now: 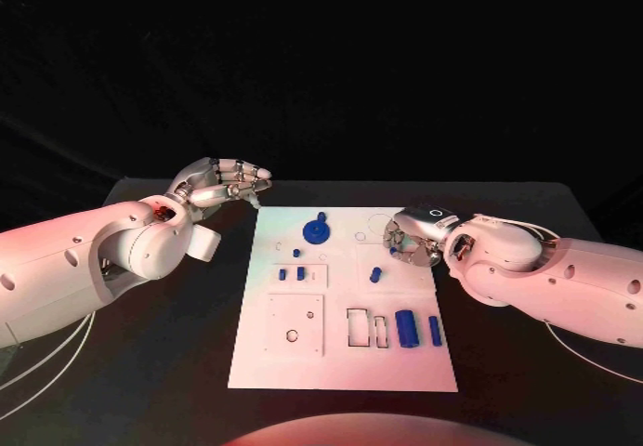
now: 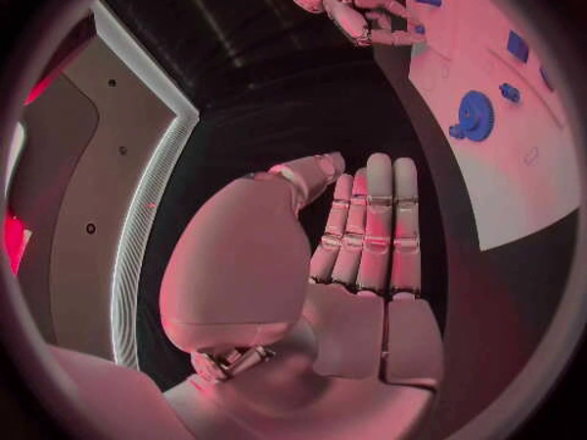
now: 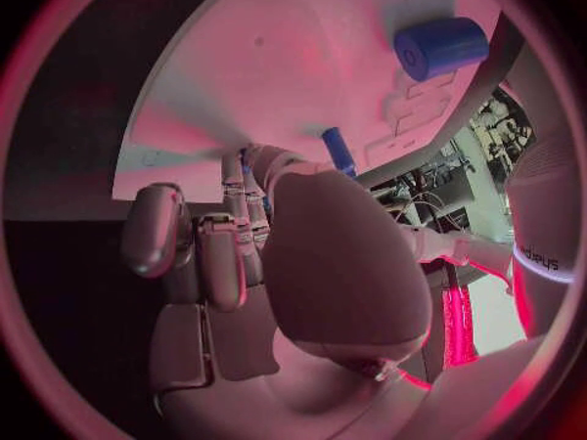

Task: Assemble the parts on the task board

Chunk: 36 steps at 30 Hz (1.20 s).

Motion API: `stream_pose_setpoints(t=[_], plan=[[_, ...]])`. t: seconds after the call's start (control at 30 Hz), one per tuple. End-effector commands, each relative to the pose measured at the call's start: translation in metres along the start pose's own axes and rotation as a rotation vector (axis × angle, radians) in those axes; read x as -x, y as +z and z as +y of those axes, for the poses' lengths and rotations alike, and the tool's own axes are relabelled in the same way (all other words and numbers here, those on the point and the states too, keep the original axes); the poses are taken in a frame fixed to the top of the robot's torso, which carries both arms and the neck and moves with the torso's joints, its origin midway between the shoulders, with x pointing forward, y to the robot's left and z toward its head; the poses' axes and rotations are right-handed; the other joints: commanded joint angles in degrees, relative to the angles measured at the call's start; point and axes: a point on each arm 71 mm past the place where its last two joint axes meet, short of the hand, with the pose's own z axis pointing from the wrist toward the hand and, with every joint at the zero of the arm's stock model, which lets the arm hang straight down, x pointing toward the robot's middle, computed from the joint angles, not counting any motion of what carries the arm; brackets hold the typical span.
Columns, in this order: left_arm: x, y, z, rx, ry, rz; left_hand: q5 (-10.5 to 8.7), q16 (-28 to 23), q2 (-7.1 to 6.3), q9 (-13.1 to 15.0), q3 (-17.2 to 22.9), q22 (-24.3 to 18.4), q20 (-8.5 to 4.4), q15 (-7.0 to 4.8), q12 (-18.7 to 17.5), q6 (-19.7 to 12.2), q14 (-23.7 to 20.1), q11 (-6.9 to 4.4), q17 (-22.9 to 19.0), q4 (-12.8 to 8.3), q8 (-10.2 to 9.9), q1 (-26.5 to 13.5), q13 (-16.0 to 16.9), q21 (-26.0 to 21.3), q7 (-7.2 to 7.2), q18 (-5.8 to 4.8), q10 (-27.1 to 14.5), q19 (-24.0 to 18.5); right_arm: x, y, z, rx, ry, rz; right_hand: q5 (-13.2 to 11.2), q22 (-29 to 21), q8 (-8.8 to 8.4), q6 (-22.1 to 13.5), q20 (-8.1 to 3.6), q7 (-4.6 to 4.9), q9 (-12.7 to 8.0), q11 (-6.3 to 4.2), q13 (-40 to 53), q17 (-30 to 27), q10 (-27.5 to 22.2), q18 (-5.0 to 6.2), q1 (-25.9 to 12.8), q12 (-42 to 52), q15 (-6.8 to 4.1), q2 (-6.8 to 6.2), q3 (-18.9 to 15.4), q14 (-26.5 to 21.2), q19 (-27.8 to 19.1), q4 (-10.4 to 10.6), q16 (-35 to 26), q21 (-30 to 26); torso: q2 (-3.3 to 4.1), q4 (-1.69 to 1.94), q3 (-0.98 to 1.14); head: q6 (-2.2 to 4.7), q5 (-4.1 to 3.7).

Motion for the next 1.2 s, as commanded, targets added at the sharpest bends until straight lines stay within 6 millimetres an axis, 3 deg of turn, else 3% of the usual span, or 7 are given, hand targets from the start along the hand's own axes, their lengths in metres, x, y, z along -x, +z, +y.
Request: stream_pose_setpoints(t=[0.03, 0.17, 0.37, 0.53, 0.83, 1.2], plan=[[-0.001, 0.0, -0.001, -0.006, -0.011, 0.008, 0.12, -0.3, 0.56, -0.1, -0.1, -0.1, 0.0, 0.0, -0.2, -0.3, -0.4, 0.39, -0.1, -0.4, 0.0, 0.1, -0.1, -0.2, 0.45, 0.68, -0.2, -0.3, -0.011, -0.001, 0.0, -0.015, -0.032, 0.051, 0.1, 3.9, 0.44, 0.6, -0.23, -0.02, 0.2, -0.1, 0.1, 0.1, 0.3, -0.7, -0.3, -0.2, -0.29, 0.61, 0.9, 2.9, 0.1, -0.3, 0.3, 0.3, 0.02, 0.02, -0.03, -0.12, -0.05], [-0.001, 0.0, -0.001, -0.002, -0.009, 0.008, 0.13, -0.4, 0.59, -0.2, -0.1, -0.1, 0.01, 0.01, -0.3, -0.4, -0.4, 0.42, -0.1, -0.4, -0.1, 0.2, -0.1, -0.2, 0.49, 0.69, -0.3, -0.3, -0.013, -0.001, 0.002, -0.015, -0.042, 0.058, 0.1, 4.1, 1.16, 1.5, -0.34, -0.22, 0.8, -0.21, 0.1, 0.0, 0.4, -0.72, -0.6, -0.5, -0.43, 0.77, 2.1, 2.9, 0.1, -1.6, 0.3, 0.3, 0.01, 0.01, -0.01, -0.23, -0.05], [-0.002, 0.0, -0.001, 0.003, -0.009, 0.013, 0.13, -0.5, 0.59, -0.2, -0.1, -0.1, 0.03, 0.05, -0.3, -0.5, -0.4, 0.49, -0.2, -0.5, -0.1, 0.2, -0.1, -0.2, 0.56, 0.69, -0.4, -0.2, -0.013, -0.001, 0.004, -0.023, -0.048, 0.038, 0.2, 5.1, 2.31, 1.9, -0.83, -0.35, 2.4, -0.46, 0.6, 0.0, 2.0, -0.84, -1.8, -0.7, -0.78, 1.39, 7.3, 2.9, 0.3, -6.3, 0.3, 1.3, -0.06, 0.04, -0.06, -0.37, -0.16], [-0.003, 0.0, -0.001, 0.007, -0.009, 0.018, 0.16, -0.6, 0.6, -0.3, -0.1, -0.1, 0.05, 0.09, -0.4, -0.7, -0.4, 0.55, -0.2, -0.7, -0.2, 0.3, -0.1, -0.2, 0.64, 0.7, -0.6, -0.3, -0.011, -0.002, 0.004, -0.03, -0.046, 0.013, 0.1, 5.6, 2.66, 1.9, -0.92, -0.44, 3.2, -0.6, 1.0, -0.1, 2.5, -0.89, -3.5, -0.8, -0.88, 1.16, 9.5, 2.9, 0.4, -8.5, 0.2, 1.7, -0.1, 0.07, -0.08, -0.39, -0.21], [-0.003, -0.001, 0.0, 0.011, -0.01, 0.028, 0.21, -0.7, 0.55, -0.4, -0.2, -0.1, 0.1, 0.18, -0.5, -0.9, -0.4, 0.68, -0.3, -0.8, -0.3, 0.3, -0.1, -0.3, 0.78, 0.67, -0.8, -0.3, -0.008, -0.004, 0.006, -0.026, -0.034, -0.03, 0.0, 6.0, 2.93, 2.1, -1.0, -0.56, 3.8, -0.72, 1.3, -0.2, 3.0, -0.93, -4.9, -0.8, -0.98, 1.1, 10.7, 2.9, 0.4, -10.0, 0.2, 2.0, -0.08, 0.06, -0.09, -0.38, -0.25], [-0.004, 0.0, 0.0, 0.015, -0.01, 0.036, 0.23, -0.9, 0.51, -0.5, -0.3, -0.1, 0.19, 0.31, -0.6, -1.2, -0.5, 0.82, -0.4, -0.9, -0.5, 0.2, -0.1, -0.4, 0.92, 0.65, -1.1, -0.4, 0.001, -0.009, 0.008, -0.015, -0.012, -0.079, 0.0, 6.1, 3.01, 2.1, -1.02, -0.58, 4.0, -0.76, 1.4, -0.1, 3.1, -0.97, -5.3, -0.8, -1.0, 1.05, 10.9, 2.9, 0.5, -10.3, 0.2, 2.2, -0.13, 0.04, -0.11, -0.26, -0.27]])
